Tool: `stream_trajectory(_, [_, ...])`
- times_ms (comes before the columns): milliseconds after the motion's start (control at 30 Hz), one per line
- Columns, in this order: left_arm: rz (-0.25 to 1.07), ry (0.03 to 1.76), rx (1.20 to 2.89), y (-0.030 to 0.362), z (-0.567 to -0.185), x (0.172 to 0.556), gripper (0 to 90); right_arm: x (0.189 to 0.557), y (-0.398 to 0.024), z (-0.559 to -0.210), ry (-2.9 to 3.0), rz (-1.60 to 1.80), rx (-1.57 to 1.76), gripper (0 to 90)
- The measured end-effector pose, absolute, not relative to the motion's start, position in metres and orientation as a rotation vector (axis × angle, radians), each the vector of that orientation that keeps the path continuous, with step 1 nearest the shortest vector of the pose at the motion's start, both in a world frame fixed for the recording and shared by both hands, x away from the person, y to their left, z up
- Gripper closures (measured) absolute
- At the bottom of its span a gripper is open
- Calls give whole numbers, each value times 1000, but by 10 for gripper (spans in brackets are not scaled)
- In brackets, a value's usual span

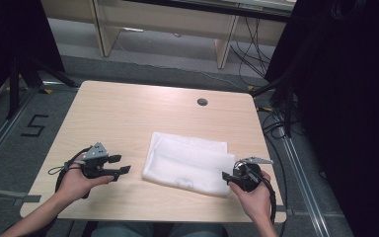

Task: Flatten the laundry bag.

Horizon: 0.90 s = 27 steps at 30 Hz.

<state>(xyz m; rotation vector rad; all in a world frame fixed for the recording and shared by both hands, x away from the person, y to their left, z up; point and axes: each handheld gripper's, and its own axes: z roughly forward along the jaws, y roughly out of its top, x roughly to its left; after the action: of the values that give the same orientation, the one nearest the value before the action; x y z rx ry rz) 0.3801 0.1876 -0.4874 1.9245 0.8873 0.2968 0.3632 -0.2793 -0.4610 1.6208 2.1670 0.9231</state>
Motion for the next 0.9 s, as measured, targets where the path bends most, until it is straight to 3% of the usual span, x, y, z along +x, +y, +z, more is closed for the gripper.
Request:
stream_trajectory(200, [301, 858, 1938, 181, -486, 380, 446, 365, -280, -459, 2157, 942, 1619, 512])
stream_trajectory(333, [301, 812, 1967, 170, -483, 376, 531, 367, -280, -460, 2144, 941, 1627, 535])
stream_trajectory(433, [321, 746, 2020, 164, -481, 372, 595, 368, -279, -457, 2179, 905, 1577, 620])
stream_trajectory(467, [323, 747, 2034, 161, -480, 370, 669, 368, -277, -453, 2191, 877, 1570, 708])
stream_trajectory(533, [281, 733, 2041, 154, -477, 368, 728, 368, -275, -451, 2201, 855, 1579, 802])
stream_trajectory(633, [264, 712, 2051, 146, -473, 369, 766, 367, -274, -450, 2222, 799, 1616, 900])
stream_trajectory(900, [216, 686, 2104, 121, -476, 380, 834, 359, -273, -454, 2338, 669, 1620, 900])
